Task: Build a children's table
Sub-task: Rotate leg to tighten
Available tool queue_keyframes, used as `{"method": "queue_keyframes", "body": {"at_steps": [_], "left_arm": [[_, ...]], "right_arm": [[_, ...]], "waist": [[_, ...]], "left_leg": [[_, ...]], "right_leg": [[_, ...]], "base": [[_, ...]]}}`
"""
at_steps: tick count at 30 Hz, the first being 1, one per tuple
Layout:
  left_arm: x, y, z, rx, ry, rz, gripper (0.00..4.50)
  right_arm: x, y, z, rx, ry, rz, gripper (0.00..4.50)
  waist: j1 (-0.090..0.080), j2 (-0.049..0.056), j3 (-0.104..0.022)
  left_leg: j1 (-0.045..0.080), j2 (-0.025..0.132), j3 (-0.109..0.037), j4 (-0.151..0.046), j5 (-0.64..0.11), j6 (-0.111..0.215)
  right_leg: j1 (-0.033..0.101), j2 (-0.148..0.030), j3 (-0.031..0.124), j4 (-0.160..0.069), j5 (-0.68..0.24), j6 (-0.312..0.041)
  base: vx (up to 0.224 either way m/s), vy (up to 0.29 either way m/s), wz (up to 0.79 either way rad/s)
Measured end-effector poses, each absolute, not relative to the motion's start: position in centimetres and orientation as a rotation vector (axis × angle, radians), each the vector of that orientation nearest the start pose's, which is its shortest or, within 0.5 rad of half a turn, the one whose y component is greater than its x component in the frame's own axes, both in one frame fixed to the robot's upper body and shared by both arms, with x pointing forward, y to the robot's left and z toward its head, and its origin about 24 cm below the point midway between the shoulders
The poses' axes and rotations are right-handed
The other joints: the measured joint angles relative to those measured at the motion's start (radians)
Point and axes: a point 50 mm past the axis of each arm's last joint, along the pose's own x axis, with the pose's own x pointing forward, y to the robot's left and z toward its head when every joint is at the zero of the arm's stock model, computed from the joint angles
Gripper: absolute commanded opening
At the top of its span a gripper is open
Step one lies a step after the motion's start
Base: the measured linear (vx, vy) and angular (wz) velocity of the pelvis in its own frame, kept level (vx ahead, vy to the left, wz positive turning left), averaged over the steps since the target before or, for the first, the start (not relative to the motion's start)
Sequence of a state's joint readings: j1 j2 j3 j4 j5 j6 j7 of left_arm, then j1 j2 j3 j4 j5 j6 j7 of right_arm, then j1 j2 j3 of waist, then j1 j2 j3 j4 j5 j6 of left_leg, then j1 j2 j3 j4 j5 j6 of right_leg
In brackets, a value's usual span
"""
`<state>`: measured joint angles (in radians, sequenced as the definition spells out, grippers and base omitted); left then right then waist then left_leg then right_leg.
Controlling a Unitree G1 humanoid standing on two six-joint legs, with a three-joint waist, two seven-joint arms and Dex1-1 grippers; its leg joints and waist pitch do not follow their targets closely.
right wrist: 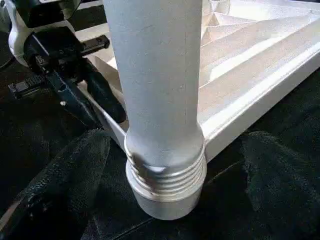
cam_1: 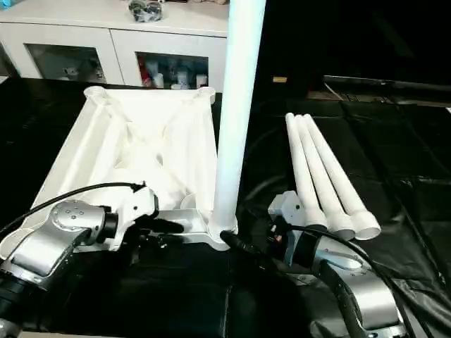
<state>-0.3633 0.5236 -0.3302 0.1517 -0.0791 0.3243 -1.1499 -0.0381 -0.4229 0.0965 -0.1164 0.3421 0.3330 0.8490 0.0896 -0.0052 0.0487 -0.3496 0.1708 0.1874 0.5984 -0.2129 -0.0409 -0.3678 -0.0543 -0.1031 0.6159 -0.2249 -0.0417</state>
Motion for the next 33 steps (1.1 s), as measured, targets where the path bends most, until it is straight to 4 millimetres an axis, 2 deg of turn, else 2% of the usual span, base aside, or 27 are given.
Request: {"method": "queue_keyframes", "body": {"at_steps": [6, 7, 29, 30, 31, 33], "left_arm": [[27.4, 14.89, 5.45, 0.422, 0.51, -1.315, 0.25], [27.37, 14.8, 5.44, 0.422, 0.511, -1.322, 0.05], [27.56, 14.35, 5.38, 0.451, 0.507, -1.343, 0.05], [27.56, 14.35, 5.38, 0.451, 0.508, -1.343, 0.28], [27.58, 14.35, 5.37, 0.451, 0.508, -1.341, 0.28], [27.62, 14.32, 5.35, 0.453, 0.505, -1.334, 0.58]], "right_arm": [[23.6, -15.93, 5.58, -0.004, 0.243, 0.974, 4.5], [23.61, -15.93, 5.58, -0.004, 0.242, 0.974, 4.5], [23.61, -15.96, 5.62, -0.013, 0.237, 0.975, 4.5], [23.61, -15.97, 5.62, -0.014, 0.237, 0.974, 4.5], [23.62, -15.98, 5.62, -0.016, 0.237, 0.974, 4.5], [23.62, -16.01, 5.63, -0.022, 0.236, 0.973, 4.5]], "waist": [[-0.002, 0.001, 0.0], [-0.002, 0.001, 0.0], [-0.001, 0.001, 0.0], [-0.001, 0.001, 0.0], [-0.001, 0.001, 0.0], [-0.001, 0.001, 0.0]], "left_leg": [[0.0, 0.0, 0.0, 0.0, 0.0, 0.0], [0.0, 0.0, 0.0, 0.0, 0.0, 0.0], [0.0, 0.0, 0.0, 0.001, -0.001, -0.003], [0.0, 0.0, 0.0, 0.002, -0.001, -0.003], [0.0, 0.0, 0.0, 0.002, -0.001, -0.003], [0.0, 0.0, 0.0, 0.003, -0.001, -0.003]], "right_leg": [[0.0, 0.0, 0.0, 0.0, 0.0, 0.0], [0.0, 0.0, 0.0, 0.0, 0.0, 0.0], [0.001, 0.0, 0.0, 0.001, 0.001, 0.0], [0.001, 0.0, 0.0, 0.001, 0.002, 0.0], [0.001, 0.0, 0.0, 0.001, 0.002, 0.0], [0.001, 0.0, 0.0, 0.001, 0.003, 0.0]], "base": [[0.0, 0.0, 0.0], [0.0, 0.0, 0.0], [0.0, 0.0, 0.0], [0.0, 0.0, 0.0], [0.0, 0.0, 0.0], [0.0, 0.0, 0.0]]}}
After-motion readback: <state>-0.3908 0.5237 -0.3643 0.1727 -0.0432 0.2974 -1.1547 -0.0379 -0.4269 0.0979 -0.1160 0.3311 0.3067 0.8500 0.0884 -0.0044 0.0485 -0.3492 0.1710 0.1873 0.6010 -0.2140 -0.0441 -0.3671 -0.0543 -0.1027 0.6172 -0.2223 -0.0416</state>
